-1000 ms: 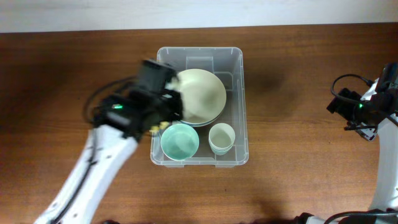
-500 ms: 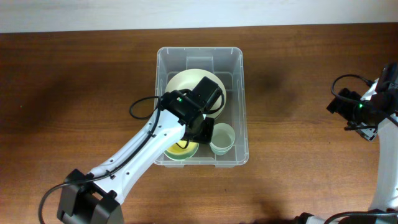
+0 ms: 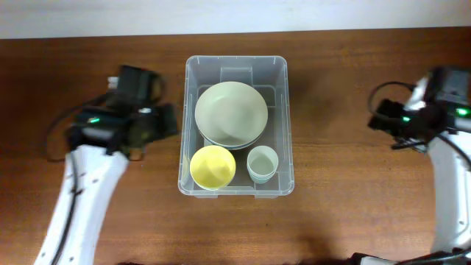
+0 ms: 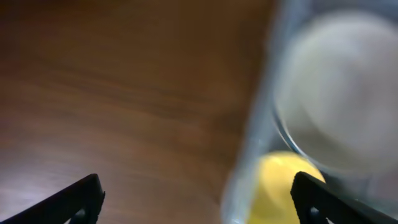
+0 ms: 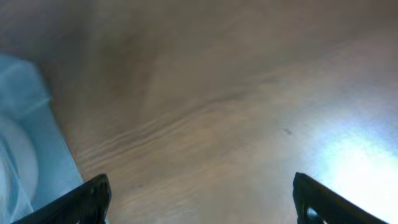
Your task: Pack container
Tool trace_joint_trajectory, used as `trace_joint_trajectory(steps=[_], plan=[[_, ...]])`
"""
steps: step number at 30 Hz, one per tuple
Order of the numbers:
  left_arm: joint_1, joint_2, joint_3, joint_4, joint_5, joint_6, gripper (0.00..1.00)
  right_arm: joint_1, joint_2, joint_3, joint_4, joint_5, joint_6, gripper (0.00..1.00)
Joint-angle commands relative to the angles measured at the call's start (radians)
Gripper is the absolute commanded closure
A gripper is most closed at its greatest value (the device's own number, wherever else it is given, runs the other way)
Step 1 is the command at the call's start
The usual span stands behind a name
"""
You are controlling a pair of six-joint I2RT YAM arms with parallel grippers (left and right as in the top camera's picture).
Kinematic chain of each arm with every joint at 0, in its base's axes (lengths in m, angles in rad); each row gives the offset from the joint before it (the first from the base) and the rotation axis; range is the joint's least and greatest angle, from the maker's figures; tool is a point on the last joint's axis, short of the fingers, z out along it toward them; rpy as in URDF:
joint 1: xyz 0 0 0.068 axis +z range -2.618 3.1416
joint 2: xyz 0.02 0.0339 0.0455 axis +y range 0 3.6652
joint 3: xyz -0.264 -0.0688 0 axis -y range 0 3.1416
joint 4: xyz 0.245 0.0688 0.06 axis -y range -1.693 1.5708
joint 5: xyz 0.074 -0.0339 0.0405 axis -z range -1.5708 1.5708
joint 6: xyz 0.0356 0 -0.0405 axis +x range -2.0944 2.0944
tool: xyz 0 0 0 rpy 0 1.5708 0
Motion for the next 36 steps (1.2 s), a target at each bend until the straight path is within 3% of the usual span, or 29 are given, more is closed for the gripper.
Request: trace_joint_trajectory(steps=[1,6,11,22,32,36], plan=[[0.119,-0.004,0.013,0.03,-0.014,0.014,0.01,0.144,-0.01,0.017,0.061,0.124,-0.036,0.07],[0.192,0.086,0.008,0.08,0.039,0.059,0.01,0.275,0.058,0.017,0.172,0.129,-0.078,0.04],[0.2,0.217,0.008,0.08,0.1,0.073,0.01,0.287,0.195,0.017,0.282,0.1,-0.036,0.04],[0.2,0.293,0.008,0.072,0.119,0.073,0.01,0.287,0.431,0.017,0.53,-0.54,-0.197,0.09],[0.2,0.293,0.008,0.073,0.119,0.073,0.01,0.285,0.453,0.017,0.534,-0.615,-0.256,0.08],[0.2,0.293,0.009,0.073,0.116,0.073,0.01,0.283,0.452,0.018,0.533,-0.481,-0.237,0.07]])
